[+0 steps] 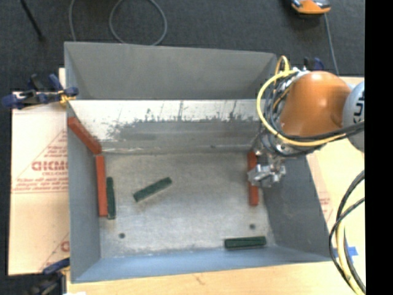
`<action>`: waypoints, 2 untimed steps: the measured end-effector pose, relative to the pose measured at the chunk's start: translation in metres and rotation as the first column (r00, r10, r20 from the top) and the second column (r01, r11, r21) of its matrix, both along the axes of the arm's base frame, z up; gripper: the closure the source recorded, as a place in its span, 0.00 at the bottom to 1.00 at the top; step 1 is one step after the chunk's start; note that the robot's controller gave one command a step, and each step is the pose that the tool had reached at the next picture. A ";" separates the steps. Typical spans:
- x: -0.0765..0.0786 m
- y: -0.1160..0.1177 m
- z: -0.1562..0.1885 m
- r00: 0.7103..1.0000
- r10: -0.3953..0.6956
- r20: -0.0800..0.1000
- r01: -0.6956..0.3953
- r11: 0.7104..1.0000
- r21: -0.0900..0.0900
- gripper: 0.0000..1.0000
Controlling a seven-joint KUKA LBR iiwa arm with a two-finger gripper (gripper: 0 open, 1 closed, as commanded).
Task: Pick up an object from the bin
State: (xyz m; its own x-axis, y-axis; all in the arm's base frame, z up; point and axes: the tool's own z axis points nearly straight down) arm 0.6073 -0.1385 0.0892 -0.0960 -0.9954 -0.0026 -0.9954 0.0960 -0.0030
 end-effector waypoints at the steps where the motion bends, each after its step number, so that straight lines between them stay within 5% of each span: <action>1: 0.000 0.003 0.000 1.000 -0.002 -0.001 0.002 1.000 0.006 0.00; 2: 0.000 0.000 0.000 1.000 -0.003 -0.002 0.003 1.000 0.000 1.00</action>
Offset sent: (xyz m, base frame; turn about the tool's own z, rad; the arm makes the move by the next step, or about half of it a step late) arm 0.0000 0.0000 0.0000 0.0000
